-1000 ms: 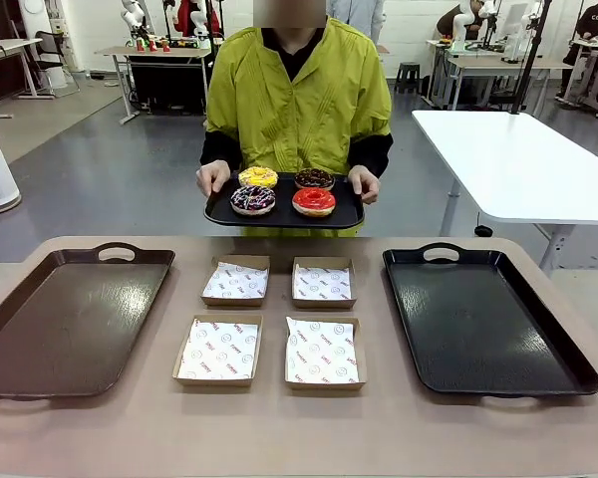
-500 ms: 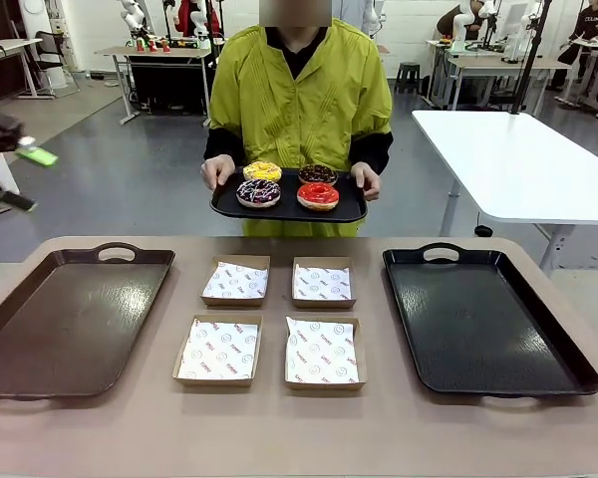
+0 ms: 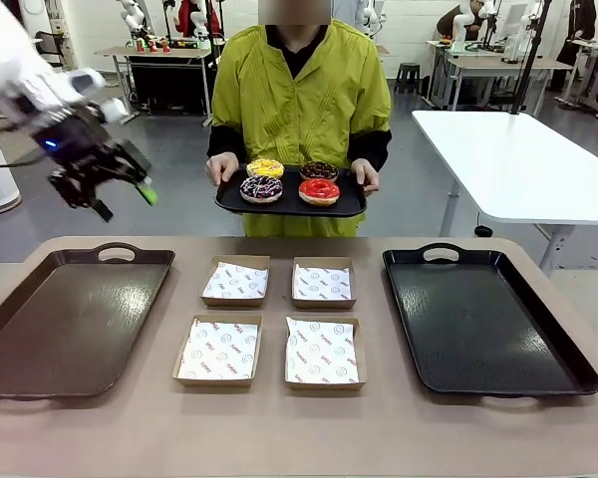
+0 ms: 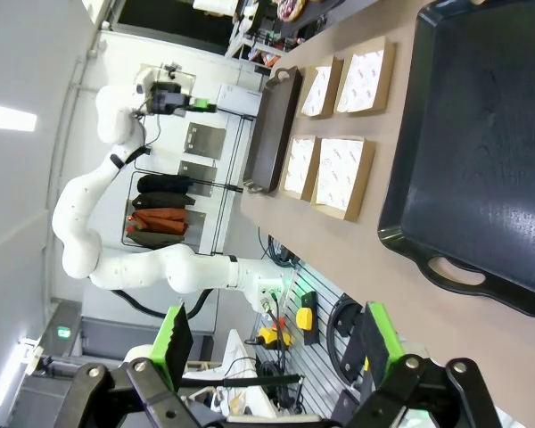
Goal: Individually package the donuts and arrange them on the tray.
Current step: Pick up one Paper togo box.
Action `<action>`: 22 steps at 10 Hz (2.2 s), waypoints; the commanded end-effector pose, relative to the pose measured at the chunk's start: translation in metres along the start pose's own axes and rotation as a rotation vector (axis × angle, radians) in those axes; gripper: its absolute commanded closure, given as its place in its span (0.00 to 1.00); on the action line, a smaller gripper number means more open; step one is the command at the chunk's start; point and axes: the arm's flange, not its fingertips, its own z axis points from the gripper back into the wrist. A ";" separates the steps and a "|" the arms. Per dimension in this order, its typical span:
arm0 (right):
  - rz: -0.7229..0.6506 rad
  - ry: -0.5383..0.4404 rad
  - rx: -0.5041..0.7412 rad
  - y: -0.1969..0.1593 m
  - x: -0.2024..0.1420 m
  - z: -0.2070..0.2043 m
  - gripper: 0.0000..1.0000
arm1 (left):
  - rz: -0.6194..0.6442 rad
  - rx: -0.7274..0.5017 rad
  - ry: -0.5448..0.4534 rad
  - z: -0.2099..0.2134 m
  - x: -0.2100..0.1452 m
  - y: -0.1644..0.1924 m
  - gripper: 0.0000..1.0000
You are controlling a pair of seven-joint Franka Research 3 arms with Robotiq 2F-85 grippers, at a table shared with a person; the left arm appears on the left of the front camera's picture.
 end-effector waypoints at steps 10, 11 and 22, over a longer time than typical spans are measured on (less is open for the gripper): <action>0.011 -0.003 0.014 -0.001 -0.001 0.001 0.00 | -0.197 0.415 -0.026 -0.168 0.070 -0.067 0.00; 0.011 -0.003 0.014 -0.001 -0.001 0.001 0.00 | -0.185 0.443 -0.001 -0.166 0.060 -0.066 0.00; 0.011 -0.003 0.014 -0.001 -0.001 0.001 0.00 | -0.019 0.377 -0.057 -0.193 0.064 -0.043 0.00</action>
